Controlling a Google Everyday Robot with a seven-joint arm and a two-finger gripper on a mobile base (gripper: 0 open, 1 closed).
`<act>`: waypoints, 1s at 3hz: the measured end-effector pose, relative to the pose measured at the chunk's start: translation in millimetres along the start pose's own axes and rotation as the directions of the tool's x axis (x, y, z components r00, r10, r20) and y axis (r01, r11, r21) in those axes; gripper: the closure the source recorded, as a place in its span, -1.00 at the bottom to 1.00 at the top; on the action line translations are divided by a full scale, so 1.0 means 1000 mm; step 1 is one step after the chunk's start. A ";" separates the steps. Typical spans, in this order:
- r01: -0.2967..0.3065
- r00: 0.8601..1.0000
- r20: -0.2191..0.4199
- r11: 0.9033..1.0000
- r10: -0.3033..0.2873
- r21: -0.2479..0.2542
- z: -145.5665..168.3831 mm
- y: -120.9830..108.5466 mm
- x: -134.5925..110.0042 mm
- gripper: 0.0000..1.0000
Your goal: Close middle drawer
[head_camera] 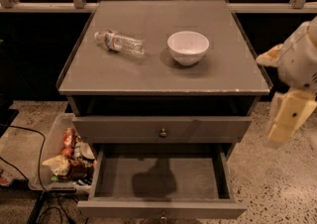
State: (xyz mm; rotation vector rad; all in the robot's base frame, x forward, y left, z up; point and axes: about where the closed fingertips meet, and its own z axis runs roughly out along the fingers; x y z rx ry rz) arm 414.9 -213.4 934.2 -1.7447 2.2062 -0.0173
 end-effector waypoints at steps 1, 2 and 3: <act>0.028 0.998 0.060 1.000 -0.028 -0.008 0.033 0.036 0.008 -0.64; 0.032 0.992 0.122 0.999 -0.028 -0.030 0.083 0.064 0.021 -0.18; 0.033 0.992 0.122 0.999 -0.029 -0.032 0.092 0.068 0.024 0.30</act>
Offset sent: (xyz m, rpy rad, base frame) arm -0.0631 0.0142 -0.1745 0.1955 0.0081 0.0786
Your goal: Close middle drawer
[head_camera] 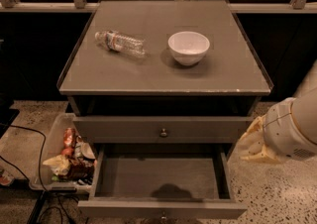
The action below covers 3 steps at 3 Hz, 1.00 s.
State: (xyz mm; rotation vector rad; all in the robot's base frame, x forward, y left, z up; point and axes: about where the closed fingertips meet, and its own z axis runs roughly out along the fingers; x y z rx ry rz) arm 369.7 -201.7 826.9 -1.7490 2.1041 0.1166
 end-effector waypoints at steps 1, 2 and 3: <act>0.000 1.000 0.000 1.000 0.000 0.000 0.000 0.000 0.000 0.76; -0.034 0.999 0.003 0.998 0.034 -0.052 0.034 0.010 0.004 1.00; -0.072 0.997 0.021 0.992 0.075 -0.104 0.084 0.030 0.014 1.00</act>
Offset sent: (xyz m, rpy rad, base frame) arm -0.0032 0.0218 -0.0924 0.0536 0.1547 -0.0376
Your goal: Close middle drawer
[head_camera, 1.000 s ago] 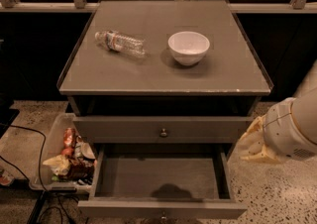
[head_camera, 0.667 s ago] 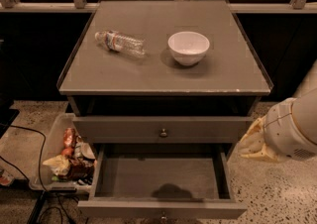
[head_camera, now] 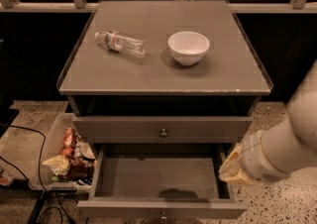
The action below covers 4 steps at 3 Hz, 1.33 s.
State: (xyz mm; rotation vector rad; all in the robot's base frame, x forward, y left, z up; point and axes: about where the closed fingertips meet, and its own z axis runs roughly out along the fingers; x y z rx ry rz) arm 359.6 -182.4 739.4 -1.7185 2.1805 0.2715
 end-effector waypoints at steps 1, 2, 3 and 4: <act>-0.043 0.998 0.035 0.999 0.043 -0.004 0.059 0.017 0.025 1.00; -0.079 0.995 0.068 0.997 0.078 0.014 0.108 0.012 0.052 1.00; -0.079 0.995 0.068 0.997 0.078 0.014 0.108 0.012 0.052 1.00; -0.081 0.994 0.068 0.997 0.082 -0.013 0.131 0.012 0.055 1.00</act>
Offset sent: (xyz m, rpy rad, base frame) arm -0.0056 -0.0176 -0.1800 0.1068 0.0030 -0.1085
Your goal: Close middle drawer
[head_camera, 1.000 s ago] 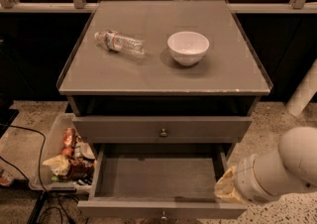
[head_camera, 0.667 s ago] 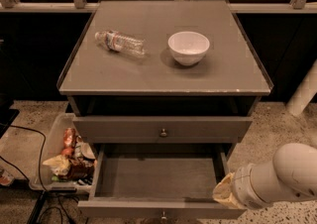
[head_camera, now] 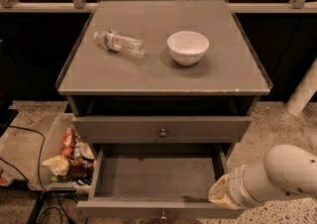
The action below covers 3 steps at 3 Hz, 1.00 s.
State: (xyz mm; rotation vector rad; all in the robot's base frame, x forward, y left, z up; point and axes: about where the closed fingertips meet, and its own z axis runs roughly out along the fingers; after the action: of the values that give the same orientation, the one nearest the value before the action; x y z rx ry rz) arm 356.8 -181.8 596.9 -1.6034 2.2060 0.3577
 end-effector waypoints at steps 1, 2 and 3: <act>0.016 1.000 0.003 0.999 -0.016 -0.036 0.043 0.004 0.010 1.00; 0.047 0.997 0.056 0.998 -0.045 -0.032 0.083 0.006 0.021 1.00; 0.059 0.996 0.076 0.996 -0.053 -0.073 0.121 0.009 0.039 1.00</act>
Offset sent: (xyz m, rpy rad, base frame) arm 0.0014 0.0232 -0.1350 0.1081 -0.0790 0.1144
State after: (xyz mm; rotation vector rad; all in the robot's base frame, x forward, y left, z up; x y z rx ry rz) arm 356.8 -160.8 470.8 -1.6596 2.1107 0.4811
